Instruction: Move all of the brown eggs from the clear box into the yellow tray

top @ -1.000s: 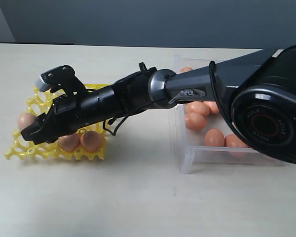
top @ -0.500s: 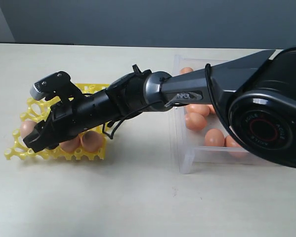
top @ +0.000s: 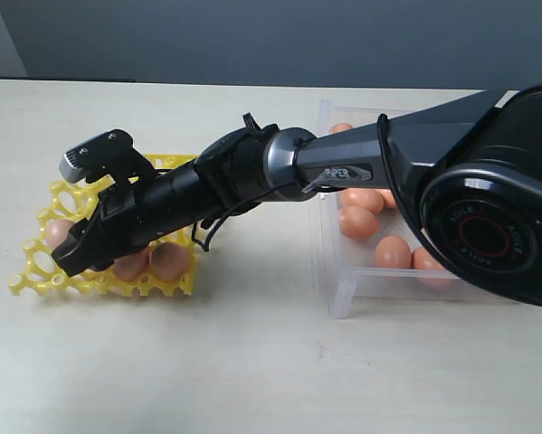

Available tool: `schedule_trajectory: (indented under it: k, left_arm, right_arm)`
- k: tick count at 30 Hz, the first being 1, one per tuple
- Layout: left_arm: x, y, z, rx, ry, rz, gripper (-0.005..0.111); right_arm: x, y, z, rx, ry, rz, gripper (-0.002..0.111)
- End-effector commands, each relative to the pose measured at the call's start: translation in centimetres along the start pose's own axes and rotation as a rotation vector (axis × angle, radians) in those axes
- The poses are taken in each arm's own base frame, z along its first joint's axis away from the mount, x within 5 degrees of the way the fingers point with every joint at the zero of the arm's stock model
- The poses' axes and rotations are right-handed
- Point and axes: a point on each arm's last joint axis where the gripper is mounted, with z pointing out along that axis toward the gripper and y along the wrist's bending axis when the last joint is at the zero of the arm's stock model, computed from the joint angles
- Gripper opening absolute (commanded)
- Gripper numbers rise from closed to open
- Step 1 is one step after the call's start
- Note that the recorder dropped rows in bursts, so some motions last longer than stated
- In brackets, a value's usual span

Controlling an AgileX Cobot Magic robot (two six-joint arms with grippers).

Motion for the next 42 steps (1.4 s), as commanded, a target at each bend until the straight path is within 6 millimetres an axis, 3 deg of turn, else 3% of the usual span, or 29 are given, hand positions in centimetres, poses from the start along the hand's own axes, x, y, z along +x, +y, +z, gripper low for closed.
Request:
schedule_trajectory:
  k: [1, 25, 32, 42]
  left_arm:
    - [0.14, -0.01, 0.09, 0.002, 0.005, 0.001, 0.012]
    - [0.14, -0.01, 0.09, 0.002, 0.005, 0.001, 0.012]
    - [0.14, -0.01, 0.09, 0.002, 0.005, 0.001, 0.012]
    - [0.14, -0.01, 0.09, 0.002, 0.005, 0.001, 0.012]
  right_arm:
    - [0.1, 0.06, -0.08, -0.007, 0.012, -0.012, 0.04]
    - [-0.24, 0.16, -0.47, 0.01, 0.024, -0.033, 0.042]
    - [-0.41, 0.07, -0.61, 0.029, 0.023, -0.037, 0.054]
    - [-0.55, 0.14, -0.72, 0.03, 0.021, -0.038, 0.054]
